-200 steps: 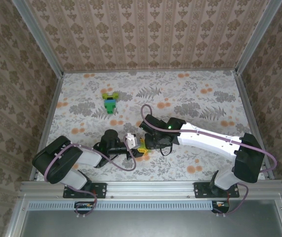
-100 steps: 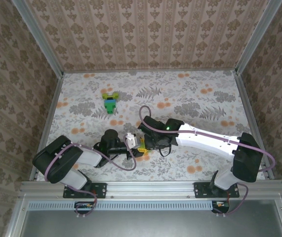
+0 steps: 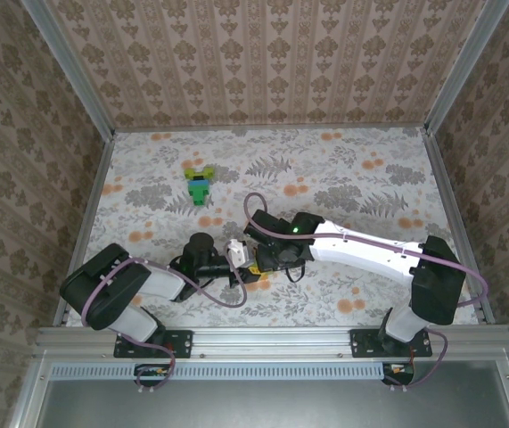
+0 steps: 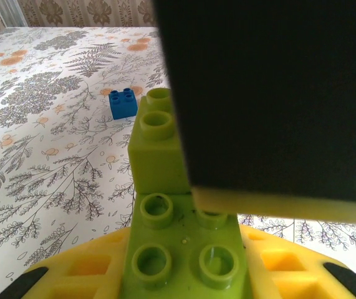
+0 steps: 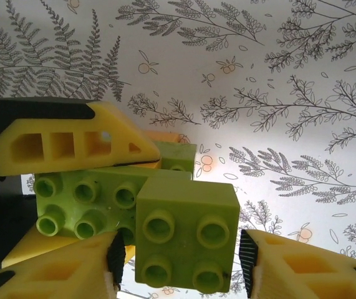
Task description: Assemble a carrot with lego
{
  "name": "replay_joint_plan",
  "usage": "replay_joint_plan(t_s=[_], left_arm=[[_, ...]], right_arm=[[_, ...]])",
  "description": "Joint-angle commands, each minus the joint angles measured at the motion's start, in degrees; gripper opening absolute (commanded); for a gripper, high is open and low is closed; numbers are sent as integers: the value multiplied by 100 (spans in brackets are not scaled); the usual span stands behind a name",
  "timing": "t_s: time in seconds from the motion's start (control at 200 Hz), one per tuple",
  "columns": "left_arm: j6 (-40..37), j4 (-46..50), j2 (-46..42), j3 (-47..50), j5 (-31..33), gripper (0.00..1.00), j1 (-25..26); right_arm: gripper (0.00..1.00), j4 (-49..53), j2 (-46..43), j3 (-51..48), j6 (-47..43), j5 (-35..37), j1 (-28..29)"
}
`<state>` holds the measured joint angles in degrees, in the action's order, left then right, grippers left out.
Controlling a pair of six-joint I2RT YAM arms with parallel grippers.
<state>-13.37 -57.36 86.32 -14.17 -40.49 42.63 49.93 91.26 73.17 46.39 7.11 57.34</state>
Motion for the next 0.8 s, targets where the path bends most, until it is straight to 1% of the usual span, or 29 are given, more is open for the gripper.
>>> replay_joint_plan(t_s=[0.0,0.165,0.275,0.415,0.54,0.58,0.625,0.69,0.72,0.735,0.745,0.76,0.795], left_arm=[[-182,450,161,-10,126,27,-17],[-176,454,169,-15,118,29,-14],[-175,471,179,-28,118,32,-9],[-156,459,166,-13,108,42,-19],[-116,428,146,5,51,51,-34],[-116,441,143,-11,-15,53,-35],[-114,462,123,-22,-71,59,-32],[-89,447,92,4,-111,76,-38],[-75,422,67,22,-122,86,-45],[-77,400,54,32,-131,94,-45],[-69,383,34,47,-147,98,-47],[-58,362,12,65,-156,100,-52],[-28,288,-34,117,-207,100,-66]], right_arm=[[61,150,-14,194,-122,0,41],[67,103,-319,188,-145,7,29],[69,438,-586,355,-222,216,15],[70,950,-940,390,-255,446,-12],[69,1106,-1120,44,-164,493,-36],[68,1106,-1347,-107,-119,480,-45],[68,1099,-1411,-275,-72,453,-48],[67,1039,-1479,-507,4,394,-47],[67,980,-1508,-613,39,351,-47],[66,953,-1521,-664,63,321,-47],[66,921,-1527,-699,74,303,-45],[66,883,-1531,-762,92,281,-43],[66,777,-1554,-880,144,229,-47]])
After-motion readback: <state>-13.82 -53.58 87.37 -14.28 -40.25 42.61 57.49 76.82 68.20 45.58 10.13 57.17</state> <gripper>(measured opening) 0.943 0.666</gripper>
